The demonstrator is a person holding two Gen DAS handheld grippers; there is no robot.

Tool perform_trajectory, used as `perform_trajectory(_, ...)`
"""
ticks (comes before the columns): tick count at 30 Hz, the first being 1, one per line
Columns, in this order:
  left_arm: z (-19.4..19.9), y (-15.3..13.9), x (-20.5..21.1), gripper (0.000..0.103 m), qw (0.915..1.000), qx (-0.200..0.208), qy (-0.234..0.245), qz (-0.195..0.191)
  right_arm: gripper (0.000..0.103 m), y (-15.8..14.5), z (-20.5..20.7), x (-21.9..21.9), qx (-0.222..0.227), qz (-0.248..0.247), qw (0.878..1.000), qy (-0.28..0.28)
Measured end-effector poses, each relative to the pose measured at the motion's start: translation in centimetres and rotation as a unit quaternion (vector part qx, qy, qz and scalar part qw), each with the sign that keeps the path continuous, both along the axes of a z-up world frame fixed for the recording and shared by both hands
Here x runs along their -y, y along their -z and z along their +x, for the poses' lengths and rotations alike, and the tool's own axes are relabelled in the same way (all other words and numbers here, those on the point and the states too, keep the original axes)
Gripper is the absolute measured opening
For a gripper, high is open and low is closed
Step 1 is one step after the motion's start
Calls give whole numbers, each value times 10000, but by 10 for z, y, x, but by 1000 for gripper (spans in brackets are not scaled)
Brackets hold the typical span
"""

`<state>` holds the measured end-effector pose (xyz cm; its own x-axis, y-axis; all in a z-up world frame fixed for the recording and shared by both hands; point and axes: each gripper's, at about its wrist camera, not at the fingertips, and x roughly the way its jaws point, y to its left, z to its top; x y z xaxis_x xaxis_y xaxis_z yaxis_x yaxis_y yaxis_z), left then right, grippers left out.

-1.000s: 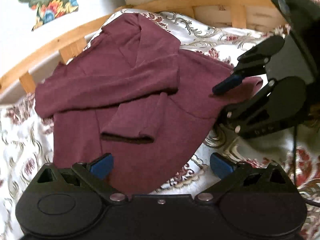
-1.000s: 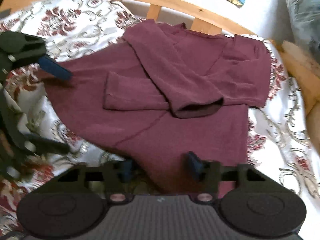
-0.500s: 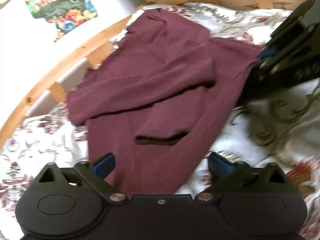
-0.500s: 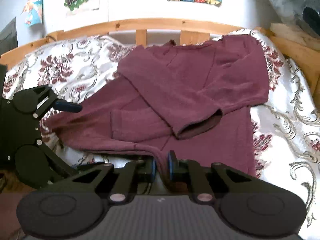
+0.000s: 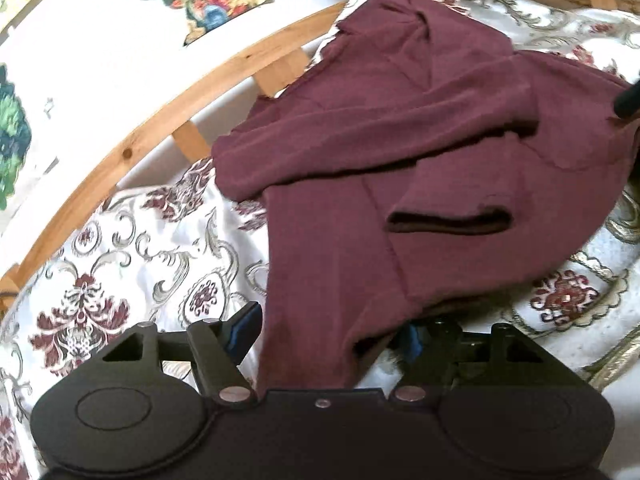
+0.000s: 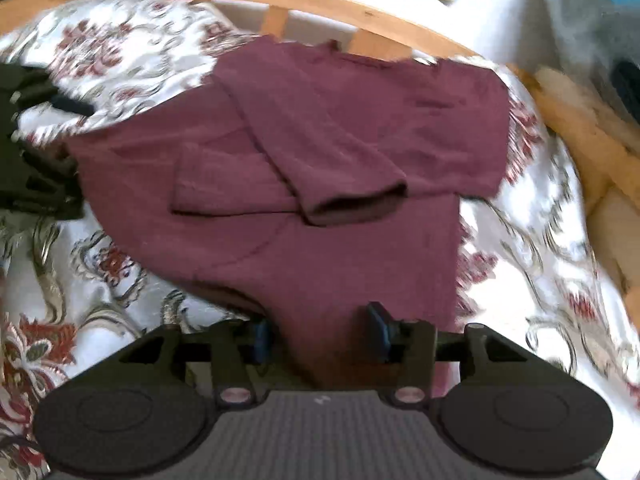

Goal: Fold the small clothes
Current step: 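Grasp the hem edge with both grippers and fold it over toward the collar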

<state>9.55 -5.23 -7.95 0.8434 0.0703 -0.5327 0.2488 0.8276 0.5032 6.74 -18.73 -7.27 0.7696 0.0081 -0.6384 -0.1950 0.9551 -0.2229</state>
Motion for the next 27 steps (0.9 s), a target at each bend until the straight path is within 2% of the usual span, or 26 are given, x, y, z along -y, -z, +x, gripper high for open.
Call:
perform_trajectory(1, 0, 0, -3, 55, 10000, -16, -3, -62, 54, 0, 0, 4, -2, 52, 10000, 77)
perform_trajectory(2, 1, -1, -5, 50, 9999, -42, 9, -95, 54, 0, -1, 5, -2, 39, 9999, 152)
perform_trajectory(3, 0, -1, -7, 36, 9999, -76, 25, -131, 54, 0, -1, 7, 0, 13, 9998, 180)
perform_trajectory(4, 0, -2, -9, 14, 9997, -121, 52, -215, 53, 0, -2, 7, 9, 2, 9998, 178)
perform_trajectory(5, 0, -3, -11, 9, 9995, -141, 33, -283, 52, 0, -2, 7, 27, -13, 9998, 171)
perform_trajectory(9, -7, -13, -21, 6, 9963, -47, -121, -853, 21, -2, -8, -1, 187, -451, 9986, 217)
perform_trajectory(11, -13, -20, -24, 6, 9947, 79, -138, -1021, 16, -4, -15, -6, 327, -756, 9963, 256)
perform_trajectory(13, -22, -29, -25, 5, 9937, 244, -10, -1091, 8, -10, -25, -7, 458, -819, 9953, 247)
perform_trajectory(20, -55, -76, -47, 5, 9872, 461, 227, -1508, 7, -60, -67, -25, 820, -1173, 9896, 114)
perform_trajectory(23, -74, -97, -68, 5, 9817, 300, 424, -1830, 7, -87, -93, -39, 874, -1248, 9883, -10)
perform_trajectory(25, -91, -113, -87, 5, 9748, 149, 631, -2135, 7, -104, -118, -50, 862, -1156, 9895, -65)
perform_trajectory(27, -109, -127, -103, 5, 9711, 33, 789, -2251, 7, -117, -143, -56, 827, -988, 9915, -151)
